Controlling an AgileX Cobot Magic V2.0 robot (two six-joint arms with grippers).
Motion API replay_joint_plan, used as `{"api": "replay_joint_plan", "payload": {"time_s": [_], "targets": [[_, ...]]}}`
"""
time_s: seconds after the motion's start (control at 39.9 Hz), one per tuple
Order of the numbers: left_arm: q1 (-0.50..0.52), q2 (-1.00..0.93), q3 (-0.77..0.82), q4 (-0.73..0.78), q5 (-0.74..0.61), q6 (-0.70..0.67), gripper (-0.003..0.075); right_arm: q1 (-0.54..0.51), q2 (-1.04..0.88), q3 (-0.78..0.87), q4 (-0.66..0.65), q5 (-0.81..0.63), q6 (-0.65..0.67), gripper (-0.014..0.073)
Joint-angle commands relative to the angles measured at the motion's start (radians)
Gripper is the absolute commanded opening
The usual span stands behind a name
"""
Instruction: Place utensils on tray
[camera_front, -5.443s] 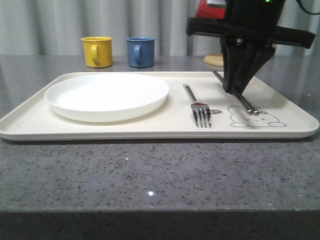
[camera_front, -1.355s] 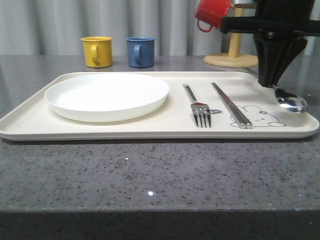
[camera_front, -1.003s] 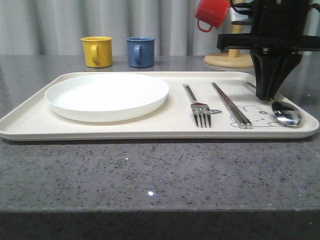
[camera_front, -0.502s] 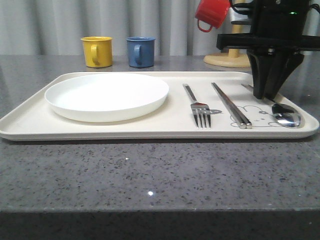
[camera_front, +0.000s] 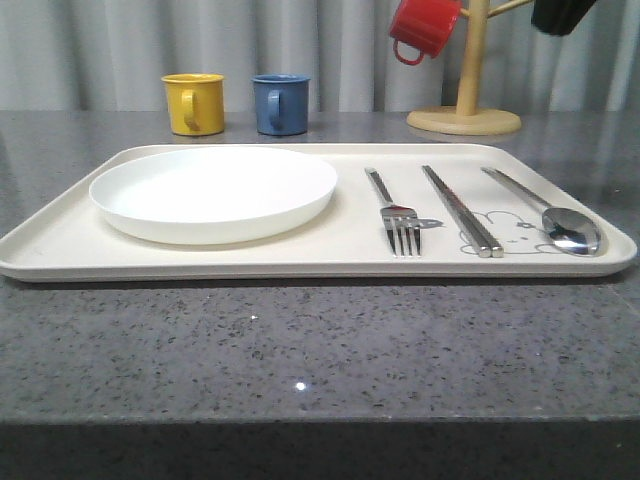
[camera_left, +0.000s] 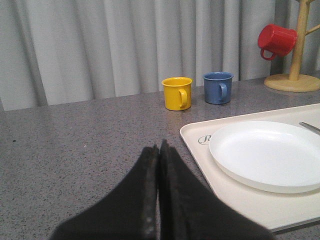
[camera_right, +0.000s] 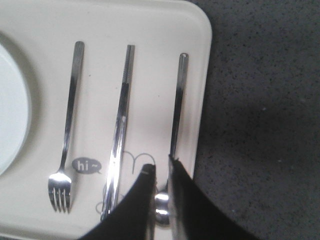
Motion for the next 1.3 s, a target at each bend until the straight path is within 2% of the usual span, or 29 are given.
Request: {"api": "replay_joint_plan", "payload": {"time_s": [0.0, 0.25, 0.53, 0.73, 1.0, 1.28], "targets": [[-0.001, 0.013, -0.024, -0.010, -0.080, -0.012, -0.0018, 0.000, -0.114, 0.038, -0.010, -0.003, -0.034, 0.0010], [-0.001, 0.013, -0.024, -0.010, -0.080, -0.012, -0.0018, 0.000, -0.393, 0.395, -0.030, -0.324, -0.127, -0.0056], [-0.001, 0.013, -0.024, -0.010, -0.080, -0.012, -0.0018, 0.000, -0.783, 0.887, -0.104, -0.687, -0.135, -0.0056], [-0.001, 0.013, -0.024, -0.010, -0.080, -0.012, -0.0018, 0.000, -1.054, 1.141, -0.145, -0.817, -0.135, -0.0056], [-0.001, 0.013, -0.024, -0.010, -0.080, -0.012, -0.0018, 0.000, -1.361, 1.259, -0.145, -0.915, -0.135, -0.0056], [-0.001, 0.013, -0.024, -0.010, -0.080, -0.012, -0.0018, 0.000, -1.393, 1.263, -0.145, -0.910, -0.135, -0.0056]]}}
